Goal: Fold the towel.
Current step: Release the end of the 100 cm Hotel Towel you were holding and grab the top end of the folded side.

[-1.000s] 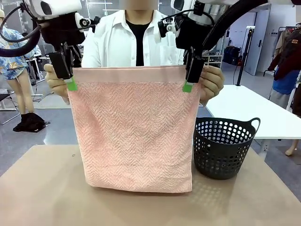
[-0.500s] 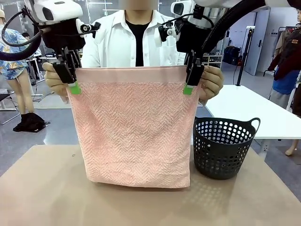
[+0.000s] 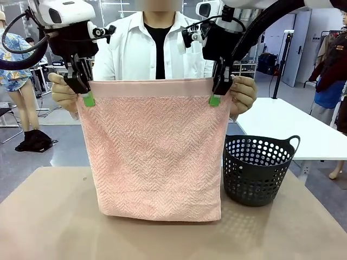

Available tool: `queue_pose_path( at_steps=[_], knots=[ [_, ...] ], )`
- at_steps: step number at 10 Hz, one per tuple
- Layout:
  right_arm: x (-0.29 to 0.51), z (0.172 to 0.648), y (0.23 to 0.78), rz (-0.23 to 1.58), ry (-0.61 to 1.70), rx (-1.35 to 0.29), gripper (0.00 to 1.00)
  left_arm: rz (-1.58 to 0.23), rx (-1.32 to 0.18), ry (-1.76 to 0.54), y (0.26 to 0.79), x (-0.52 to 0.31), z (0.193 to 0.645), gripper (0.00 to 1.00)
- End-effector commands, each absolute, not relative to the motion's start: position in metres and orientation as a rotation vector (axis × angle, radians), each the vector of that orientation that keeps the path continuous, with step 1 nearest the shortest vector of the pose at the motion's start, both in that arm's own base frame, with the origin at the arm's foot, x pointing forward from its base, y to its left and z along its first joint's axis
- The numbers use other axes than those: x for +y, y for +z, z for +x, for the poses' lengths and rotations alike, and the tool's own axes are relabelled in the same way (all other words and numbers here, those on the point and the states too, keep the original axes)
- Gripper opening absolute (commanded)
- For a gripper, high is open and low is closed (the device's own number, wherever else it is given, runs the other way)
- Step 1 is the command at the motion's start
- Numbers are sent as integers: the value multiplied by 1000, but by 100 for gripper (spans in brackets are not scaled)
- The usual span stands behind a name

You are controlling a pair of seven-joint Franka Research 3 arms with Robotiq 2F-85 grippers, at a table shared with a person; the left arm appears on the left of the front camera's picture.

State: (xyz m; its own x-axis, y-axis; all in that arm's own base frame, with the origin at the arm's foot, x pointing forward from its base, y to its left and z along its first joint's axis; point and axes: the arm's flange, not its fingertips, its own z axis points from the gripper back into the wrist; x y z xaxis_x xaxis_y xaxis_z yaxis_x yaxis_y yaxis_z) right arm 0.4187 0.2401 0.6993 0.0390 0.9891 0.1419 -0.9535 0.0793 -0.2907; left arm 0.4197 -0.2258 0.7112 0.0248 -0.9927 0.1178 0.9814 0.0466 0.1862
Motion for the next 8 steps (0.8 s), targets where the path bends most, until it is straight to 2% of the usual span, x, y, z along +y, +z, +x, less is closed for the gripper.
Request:
queue_pose_path(
  at_steps=[1, 8],
  knots=[
    [243, 419, 701, -140, 1468, -324, 0, 39, -255, -1536, 708, -222, 418, 0],
    [240, 419, 699, -128, 1495, -338, 0, 57, -238, -1527, 711, -226, 420, 0]
  ],
)
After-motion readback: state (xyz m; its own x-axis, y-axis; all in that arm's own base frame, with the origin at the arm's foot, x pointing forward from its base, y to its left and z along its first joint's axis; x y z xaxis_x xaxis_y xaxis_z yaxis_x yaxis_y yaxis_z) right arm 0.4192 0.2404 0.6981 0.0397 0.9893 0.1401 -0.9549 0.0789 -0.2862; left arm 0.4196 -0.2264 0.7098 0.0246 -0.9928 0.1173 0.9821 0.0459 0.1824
